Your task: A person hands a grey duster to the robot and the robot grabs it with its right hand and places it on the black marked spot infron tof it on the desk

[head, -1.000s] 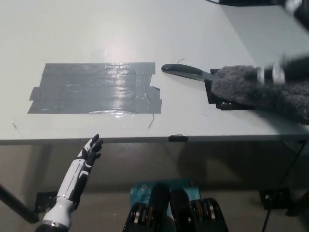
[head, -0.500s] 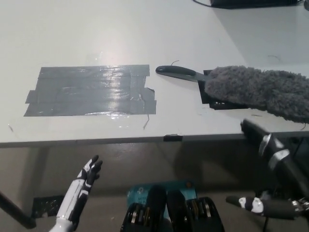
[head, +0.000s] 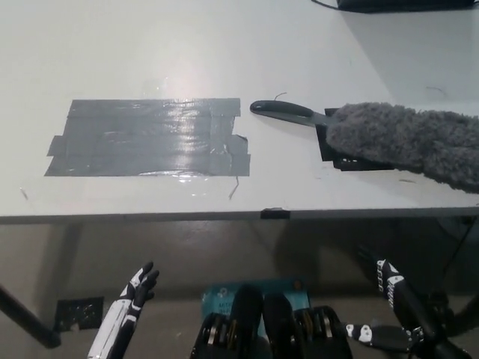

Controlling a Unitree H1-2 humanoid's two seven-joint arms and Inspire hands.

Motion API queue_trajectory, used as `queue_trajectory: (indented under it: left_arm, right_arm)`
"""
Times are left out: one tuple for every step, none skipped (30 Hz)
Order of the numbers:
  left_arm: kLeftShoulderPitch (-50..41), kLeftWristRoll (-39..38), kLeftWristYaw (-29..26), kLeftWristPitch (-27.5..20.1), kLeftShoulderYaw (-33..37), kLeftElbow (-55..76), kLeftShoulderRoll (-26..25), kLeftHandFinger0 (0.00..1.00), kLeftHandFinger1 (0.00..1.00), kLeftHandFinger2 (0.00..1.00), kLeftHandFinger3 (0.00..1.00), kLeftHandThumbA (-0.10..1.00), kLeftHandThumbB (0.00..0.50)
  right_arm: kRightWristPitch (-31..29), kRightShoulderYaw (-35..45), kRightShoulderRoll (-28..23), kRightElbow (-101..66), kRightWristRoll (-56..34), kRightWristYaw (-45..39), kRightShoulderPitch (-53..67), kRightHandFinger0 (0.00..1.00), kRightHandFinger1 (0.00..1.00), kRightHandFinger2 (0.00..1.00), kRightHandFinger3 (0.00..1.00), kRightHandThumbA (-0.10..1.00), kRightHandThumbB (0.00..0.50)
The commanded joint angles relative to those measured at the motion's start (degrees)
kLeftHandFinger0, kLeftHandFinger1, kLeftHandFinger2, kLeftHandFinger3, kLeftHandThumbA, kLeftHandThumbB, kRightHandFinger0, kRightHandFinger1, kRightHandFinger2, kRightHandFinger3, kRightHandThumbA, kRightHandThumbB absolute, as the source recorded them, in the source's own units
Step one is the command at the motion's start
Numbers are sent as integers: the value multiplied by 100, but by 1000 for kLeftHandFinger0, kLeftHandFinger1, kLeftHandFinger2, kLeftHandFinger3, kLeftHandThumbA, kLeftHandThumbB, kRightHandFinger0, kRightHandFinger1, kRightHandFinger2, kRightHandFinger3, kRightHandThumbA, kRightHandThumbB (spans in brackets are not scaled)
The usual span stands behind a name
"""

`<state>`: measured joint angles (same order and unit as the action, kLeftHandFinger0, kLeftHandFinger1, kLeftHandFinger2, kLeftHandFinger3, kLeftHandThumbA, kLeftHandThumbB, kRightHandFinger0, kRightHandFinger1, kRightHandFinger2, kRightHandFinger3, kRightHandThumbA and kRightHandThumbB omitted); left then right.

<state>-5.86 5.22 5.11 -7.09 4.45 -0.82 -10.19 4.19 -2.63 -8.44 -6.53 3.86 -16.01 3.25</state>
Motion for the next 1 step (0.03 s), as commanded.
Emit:
queue_trajectory:
  left_arm:
    - [-136,34,10,-372,15,194,-19,1000,1000,1000,1000,1000,236]
  right_arm:
    - [-937,-81,30,33,258,338,-19,1000,1000,1000,1000,1000,317]
